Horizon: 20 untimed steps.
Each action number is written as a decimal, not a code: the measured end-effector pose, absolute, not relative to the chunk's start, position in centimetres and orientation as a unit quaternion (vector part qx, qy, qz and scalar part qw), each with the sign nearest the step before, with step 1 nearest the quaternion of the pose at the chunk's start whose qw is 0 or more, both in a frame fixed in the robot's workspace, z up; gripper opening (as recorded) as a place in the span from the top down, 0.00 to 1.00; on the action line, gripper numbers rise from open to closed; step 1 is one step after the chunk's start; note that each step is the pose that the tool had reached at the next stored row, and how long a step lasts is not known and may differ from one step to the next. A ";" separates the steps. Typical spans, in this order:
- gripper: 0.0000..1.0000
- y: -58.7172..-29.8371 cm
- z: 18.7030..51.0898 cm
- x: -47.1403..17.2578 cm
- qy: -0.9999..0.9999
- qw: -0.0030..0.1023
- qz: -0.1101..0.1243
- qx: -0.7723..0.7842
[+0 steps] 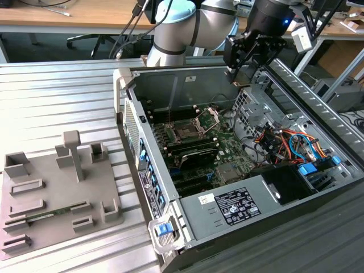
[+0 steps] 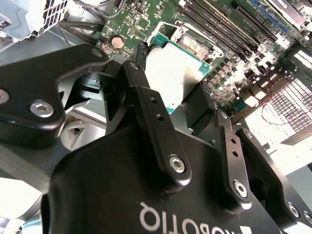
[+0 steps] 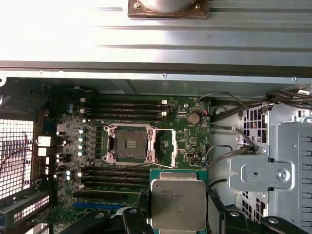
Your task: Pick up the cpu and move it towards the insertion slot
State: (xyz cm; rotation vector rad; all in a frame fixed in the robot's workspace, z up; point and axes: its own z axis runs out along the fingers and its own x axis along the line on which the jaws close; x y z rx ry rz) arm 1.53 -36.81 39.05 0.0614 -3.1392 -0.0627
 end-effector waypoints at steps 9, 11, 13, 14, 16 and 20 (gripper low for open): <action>0.45 -36.6 38.7 1.5 -1.000 0.001 -0.020 0.020; 0.45 -36.6 38.6 1.5 -1.000 0.001 -0.020 0.020; 0.45 -36.5 38.5 1.5 -1.000 0.001 -0.020 0.020; 0.45 -36.5 38.5 1.5 -1.000 0.001 -0.020 0.020; 0.45 -36.5 38.4 1.5 -1.000 0.001 -0.020 0.020; 0.45 -36.4 38.2 1.5 -1.000 0.001 -0.020 0.020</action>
